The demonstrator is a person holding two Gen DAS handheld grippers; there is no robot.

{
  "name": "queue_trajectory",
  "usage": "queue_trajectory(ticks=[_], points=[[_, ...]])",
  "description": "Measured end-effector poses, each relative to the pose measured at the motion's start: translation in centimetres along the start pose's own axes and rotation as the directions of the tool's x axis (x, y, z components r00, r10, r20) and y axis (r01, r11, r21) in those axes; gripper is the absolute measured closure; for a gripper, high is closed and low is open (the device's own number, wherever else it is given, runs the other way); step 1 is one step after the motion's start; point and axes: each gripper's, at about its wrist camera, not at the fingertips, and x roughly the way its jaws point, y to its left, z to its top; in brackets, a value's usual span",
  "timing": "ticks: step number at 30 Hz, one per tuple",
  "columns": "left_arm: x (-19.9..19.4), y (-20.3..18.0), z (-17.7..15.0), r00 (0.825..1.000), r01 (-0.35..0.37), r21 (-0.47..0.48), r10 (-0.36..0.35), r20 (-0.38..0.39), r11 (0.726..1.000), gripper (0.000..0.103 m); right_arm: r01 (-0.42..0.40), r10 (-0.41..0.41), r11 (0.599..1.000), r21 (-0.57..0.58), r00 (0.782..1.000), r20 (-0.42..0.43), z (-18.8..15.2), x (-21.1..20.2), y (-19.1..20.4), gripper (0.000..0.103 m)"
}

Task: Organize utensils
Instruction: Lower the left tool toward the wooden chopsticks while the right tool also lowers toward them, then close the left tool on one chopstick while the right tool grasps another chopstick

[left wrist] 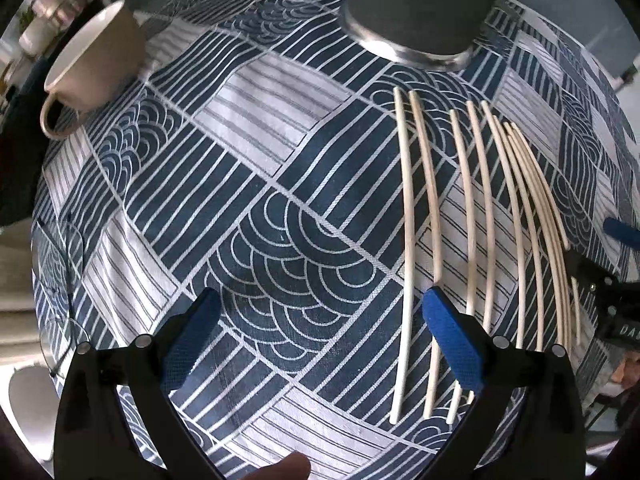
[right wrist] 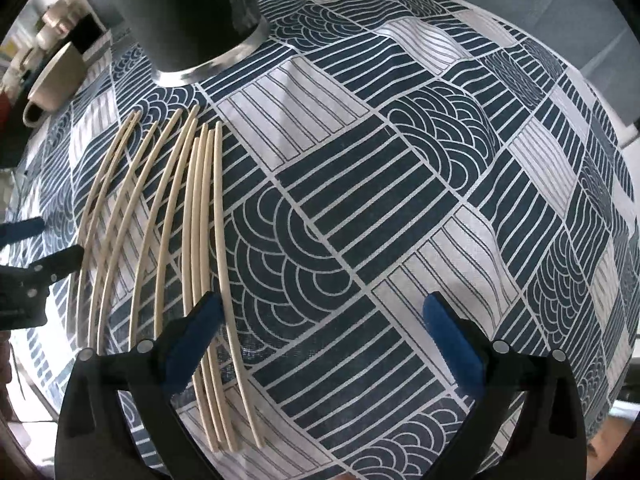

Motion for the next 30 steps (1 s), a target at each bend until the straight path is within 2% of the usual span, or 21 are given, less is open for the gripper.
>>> queue_trajectory(ticks=[4, 9, 11, 12, 13, 14, 15, 16, 18, 19, 21, 24, 28, 30], points=[[-0.2, 0.3, -0.5, 1.0, 0.004, -0.024, -0.004, 0.002, 1.0, 0.004, -0.001, 0.001, 1.0, 0.001, 1.0, -0.012, 0.0, 0.2, -0.1, 0.006], [-0.5, 0.4, -0.9, 1.0, 0.008, 0.002, -0.008, -0.013, 1.0, 0.004, -0.002, 0.002, 1.0, -0.02, 1.0, -0.004, 0.0, 0.1, 0.2, 0.007], [-0.6, 0.7, -1.1, 1.0, 0.009, 0.015, -0.009, 0.006, 1.0, 0.006, 0.007, -0.007, 1.0, -0.021, 1.0, 0.003, -0.6, -0.5, 0.6, 0.009], [-0.8, 0.9, -1.1, 1.0, 0.009, 0.013, -0.009, 0.013, 1.0, 0.01, 0.007, -0.006, 1.0, -0.02, 1.0, 0.01, -0.8, -0.7, 0.6, 0.014], [-1.0, 1.2, -1.3, 1.0, 0.01, 0.01, -0.01, 0.019, 1.0, 0.013, 0.005, -0.004, 1.0, -0.027, 1.0, 0.016, -1.1, -0.9, 0.9, 0.024], [-1.2, 1.3, -1.4, 1.0, 0.008, 0.003, -0.008, 0.026, 1.0, 0.024, 0.005, -0.004, 0.999, -0.032, 1.0, 0.025, -1.2, -1.2, 0.9, 0.034], [-1.5, 1.7, -1.6, 0.999, 0.008, 0.0, -0.008, 0.032, 1.0, 0.035, 0.002, -0.001, 0.999, -0.04, 0.999, 0.039, -1.2, -1.7, 0.8, 0.054], [-1.7, 1.9, -1.8, 0.999, 0.011, 0.011, -0.011, 0.038, 1.0, 0.04, 0.002, -0.001, 0.999, -0.048, 0.999, 0.04, -1.1, -1.8, 0.9, 0.071], [-2.4, 1.8, -2.2, 0.999, 0.014, 0.031, -0.015, 0.048, 0.999, 0.064, 0.001, 0.002, 0.997, -0.075, 0.999, 0.042, -1.0, -2.0, 0.7, 0.086], [-2.5, 2.0, -2.3, 0.999, 0.016, 0.035, -0.017, 0.048, 0.999, 0.068, 0.005, -0.002, 0.997, -0.083, 0.999, 0.042, -1.0, -2.0, 0.6, 0.095], [-2.6, 2.4, -2.5, 0.999, 0.021, 0.039, -0.023, 0.044, 0.999, 0.095, 0.009, -0.005, 0.995, -0.104, 0.999, 0.035, -1.0, -2.0, 0.3, 0.096], [-2.6, 3.5, -2.6, 0.998, 0.052, 0.015, -0.052, 0.019, 0.999, 0.098, -0.015, 0.013, 0.997, -0.078, 1.0, -0.018, -1.0, -2.7, -1.2, 0.099], [-3.2, 4.1, -3.3, 0.999, 0.04, -0.034, -0.04, -0.006, 0.999, 0.099, -0.117, 0.119, 0.993, 0.032, 0.991, -0.053, -0.9, -2.5, -3.3, 0.099], [-3.8, 3.8, -3.8, 0.999, 0.054, -0.011, -0.054, -0.006, 0.998, 0.099, -0.177, 0.184, 0.978, 0.111, 0.982, -0.053, -1.2, -2.3, -4.5, 0.099]])
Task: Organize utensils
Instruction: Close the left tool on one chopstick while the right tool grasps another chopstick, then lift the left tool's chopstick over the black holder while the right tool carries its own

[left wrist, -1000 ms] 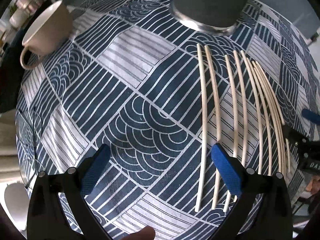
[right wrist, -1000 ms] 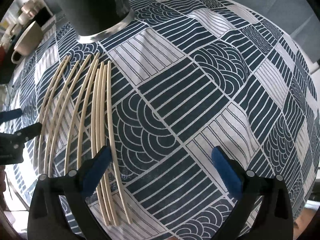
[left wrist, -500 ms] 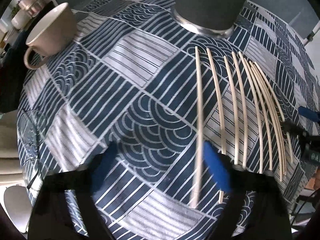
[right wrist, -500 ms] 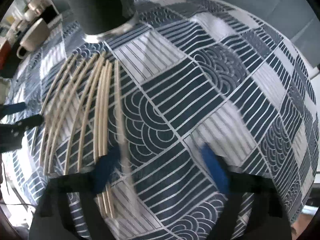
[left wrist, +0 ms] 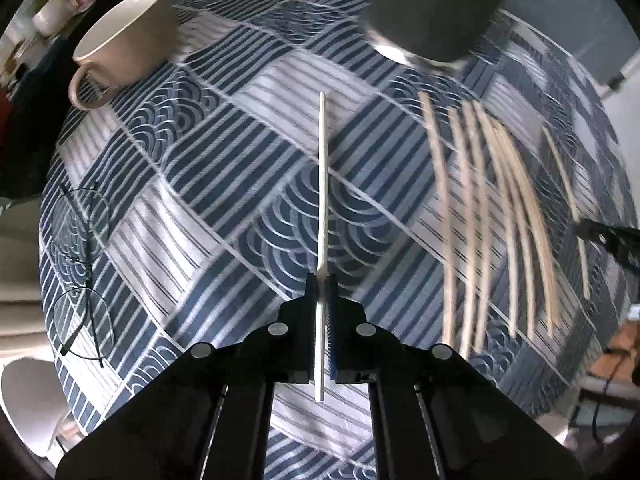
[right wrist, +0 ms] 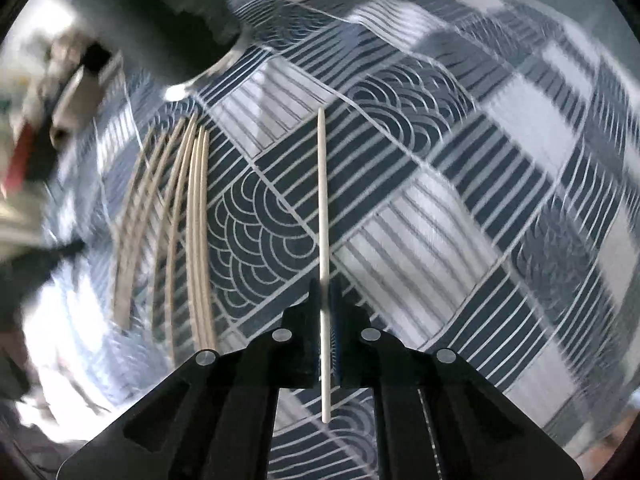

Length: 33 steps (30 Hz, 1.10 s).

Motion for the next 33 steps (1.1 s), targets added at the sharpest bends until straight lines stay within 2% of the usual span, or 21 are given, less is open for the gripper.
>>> queue_trajectory(ticks=[1, 3, 6, 15, 19, 25, 33], points=[[-0.4, -0.3, -0.3, 1.0, -0.01, 0.013, 0.01, 0.009, 1.0, 0.099, -0.011, 0.011, 1.0, 0.02, 1.0, 0.002, -0.2, -0.1, -0.4, 0.099], [-1.0, -0.4, -0.5, 1.0, 0.018, 0.006, -0.018, 0.01, 1.0, 0.099, -0.023, 0.023, 0.999, 0.037, 1.0, 0.013, -0.4, -0.5, -0.7, 0.099], [-2.4, -0.4, -0.3, 0.999, 0.029, -0.011, -0.028, 0.036, 1.0, 0.099, -0.085, 0.083, 0.994, 0.063, 0.996, 0.033, -1.0, -1.5, -0.7, 0.098], [-5.7, -0.7, 2.8, 0.993, 0.011, -0.026, -0.008, 0.117, 1.0, 0.098, -0.165, 0.161, 0.986, 0.012, 0.977, 0.143, 0.3, -6.3, 1.1, 0.098], [-7.2, -1.1, 3.8, 0.987, 0.024, -0.031, -0.019, 0.16, 0.999, 0.098, -0.219, 0.213, 0.976, 0.01, 0.956, 0.203, 0.4, -8.8, 1.2, 0.098], [-10.2, -1.5, 5.3, 0.97, 0.04, -0.029, -0.032, 0.242, 0.999, 0.098, -0.238, 0.245, 0.969, -0.061, 0.922, 0.299, 1.8, -12.4, 2.8, 0.098], [-14.3, -1.7, 7.9, 0.939, 0.063, -0.026, -0.05, 0.34, 0.998, 0.098, -0.215, 0.264, 0.963, -0.161, 0.871, 0.414, 4.3, -16.0, 5.9, 0.098]])
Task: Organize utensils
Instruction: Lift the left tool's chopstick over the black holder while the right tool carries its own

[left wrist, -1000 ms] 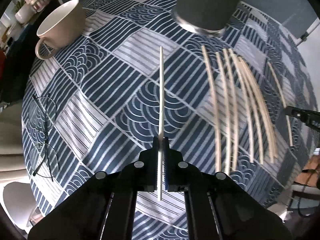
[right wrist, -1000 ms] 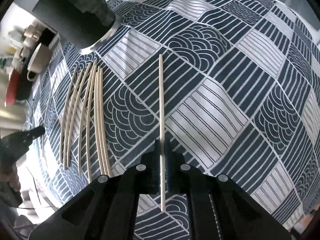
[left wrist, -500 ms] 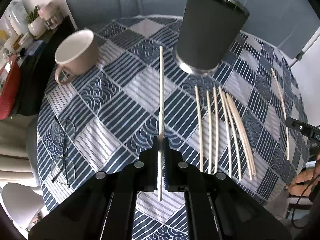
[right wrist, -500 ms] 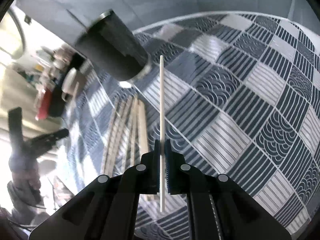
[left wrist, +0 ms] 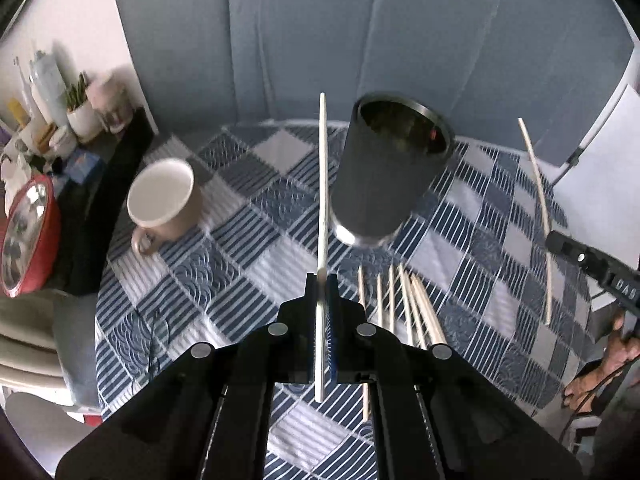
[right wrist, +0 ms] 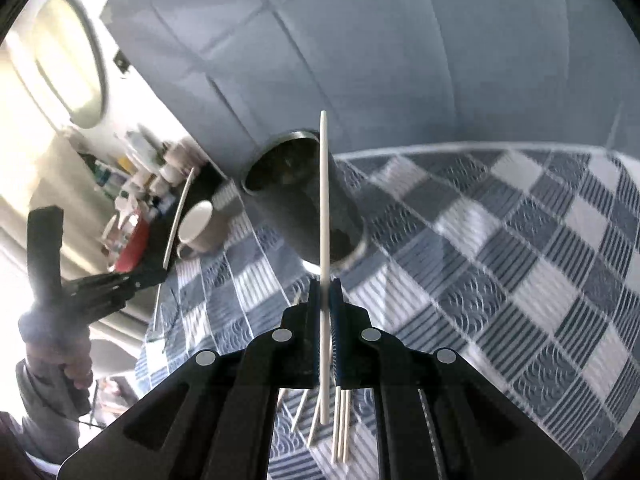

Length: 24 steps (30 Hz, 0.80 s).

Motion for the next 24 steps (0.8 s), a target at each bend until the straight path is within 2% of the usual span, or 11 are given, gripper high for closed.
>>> queue_trajectory(ticks=[9, 19, 24], points=[[-1.4, -1.2, 4.8, 0.996, 0.022, 0.014, -0.023, 0.085, 1.0, 0.098, 0.001, 0.001, 0.999, -0.035, 0.998, 0.058, 4.0, 0.1, 1.6, 0.098], [0.2, -2.8, 10.5, 0.99, 0.083, 0.003, -0.083, 0.112, 0.997, 0.098, 0.002, 0.001, 0.999, -0.047, 0.998, 0.068, 8.9, 2.3, 2.7, 0.098], [1.6, -3.8, 12.8, 0.985, 0.115, 0.02, -0.117, 0.126, 0.993, 0.098, 0.008, -0.003, 0.999, -0.044, 0.994, 0.111, 11.7, 3.6, 3.0, 0.098]])
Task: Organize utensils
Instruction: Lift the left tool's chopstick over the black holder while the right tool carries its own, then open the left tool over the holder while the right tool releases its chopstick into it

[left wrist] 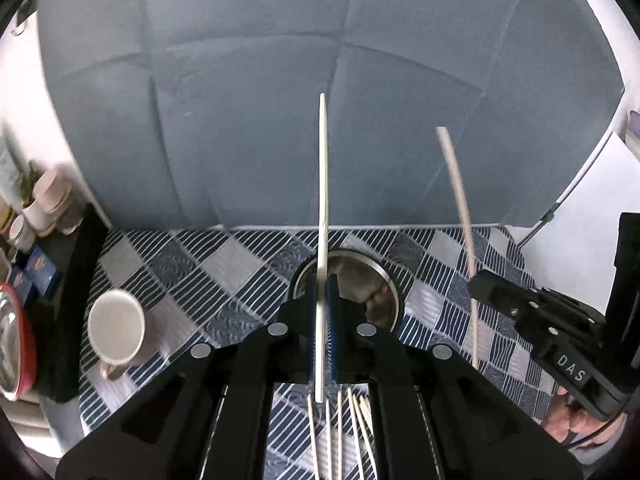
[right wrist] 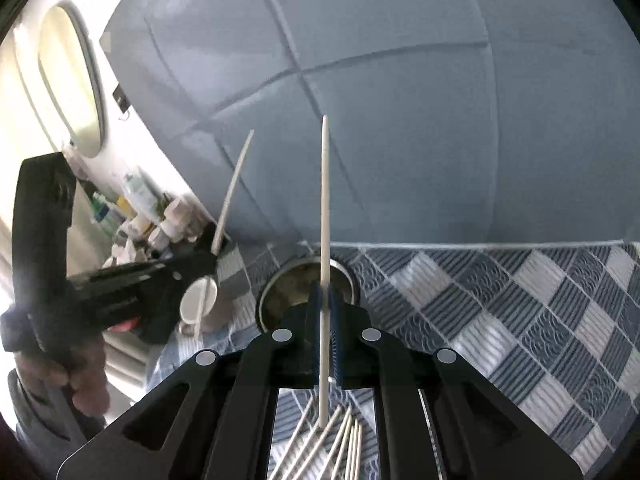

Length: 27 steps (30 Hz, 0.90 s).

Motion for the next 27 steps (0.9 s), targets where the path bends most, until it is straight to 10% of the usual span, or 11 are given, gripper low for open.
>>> queue_trajectory(ticks=[22, 27], points=[[7.2, 1.0, 0.2, 0.996, 0.09, -0.044, -0.09, 0.007, 0.995, 0.098, -0.011, 0.013, 0.997, 0.08, 1.0, -0.023, 0.9, 6.9, -3.6, 0.095], [7.1, 1.2, -0.4, 0.996, 0.076, -0.029, -0.075, 0.037, 0.997, 0.066, 0.04, -0.036, 0.995, 0.093, 0.999, -0.036, 0.8, 6.8, -5.5, 0.095]])
